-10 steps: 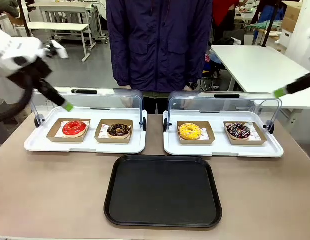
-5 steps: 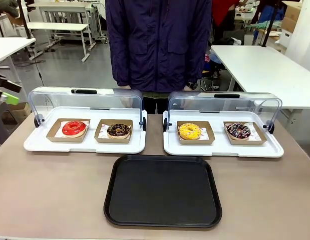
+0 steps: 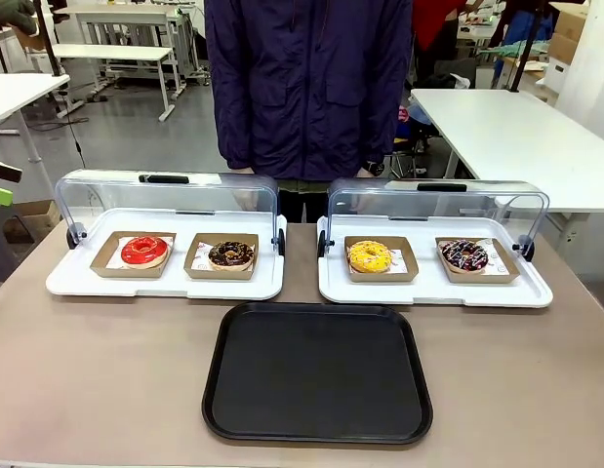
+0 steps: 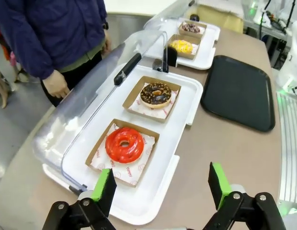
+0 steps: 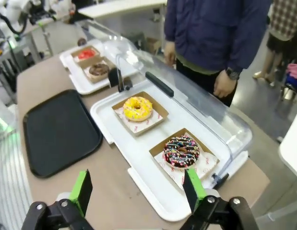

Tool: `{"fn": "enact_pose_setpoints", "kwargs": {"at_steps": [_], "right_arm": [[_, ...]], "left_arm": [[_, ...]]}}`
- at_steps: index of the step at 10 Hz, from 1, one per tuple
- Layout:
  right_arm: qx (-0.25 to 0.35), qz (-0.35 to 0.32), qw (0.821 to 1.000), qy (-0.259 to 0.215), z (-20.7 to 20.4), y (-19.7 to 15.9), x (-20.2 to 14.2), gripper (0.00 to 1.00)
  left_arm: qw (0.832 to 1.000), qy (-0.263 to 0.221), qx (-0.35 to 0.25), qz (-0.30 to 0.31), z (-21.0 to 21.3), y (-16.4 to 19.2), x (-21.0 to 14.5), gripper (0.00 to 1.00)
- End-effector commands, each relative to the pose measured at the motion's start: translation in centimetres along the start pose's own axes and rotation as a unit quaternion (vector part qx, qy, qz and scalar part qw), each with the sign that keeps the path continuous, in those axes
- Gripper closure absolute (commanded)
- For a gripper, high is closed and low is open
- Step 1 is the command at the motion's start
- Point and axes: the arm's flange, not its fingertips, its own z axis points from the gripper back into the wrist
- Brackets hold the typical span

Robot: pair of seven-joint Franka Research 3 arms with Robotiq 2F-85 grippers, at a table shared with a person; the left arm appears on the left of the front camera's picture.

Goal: Move the second donut from the left to the tray.
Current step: Pick up the Paper togo box containing the Donut indicated by the person and place it on the Handle tray.

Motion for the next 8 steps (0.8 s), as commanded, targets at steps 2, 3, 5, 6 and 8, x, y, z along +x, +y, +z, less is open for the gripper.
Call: {"fn": "enact_pose_setpoints", "kwargs": {"at_steps": [2,3,5,6,8], "right_arm": [[-0.003,0.004,1.000,-0.024,0.28,-0.29,-0.05,0.00],[-0.015,-0.014,0.999,-0.029,0.43,-0.43,-0.13,0.00],[-0.002,-0.008,1.000,-0.013,0.19,-0.06,-0.05,0.00],[-0.002,-0.008,1.000,-0.013,0.19,-0.06,-0.05,0.00],[-0.002,-0.008,1.000,-0.013,0.19,-0.06,-0.05,0.00]], "left_arm": [[1.000,0.003,0.022,-0.020,0.74,-0.17,0.76,0.00],[0.999,0.014,0.035,-0.007,0.62,0.07,1.08,0.00],[1.000,0.011,0.010,-0.003,0.54,0.04,0.30,0.00],[1.000,0.011,0.010,-0.003,0.54,0.04,0.30,0.00],[1.000,0.011,0.010,-0.003,0.54,0.04,0.30,0.00]]}}
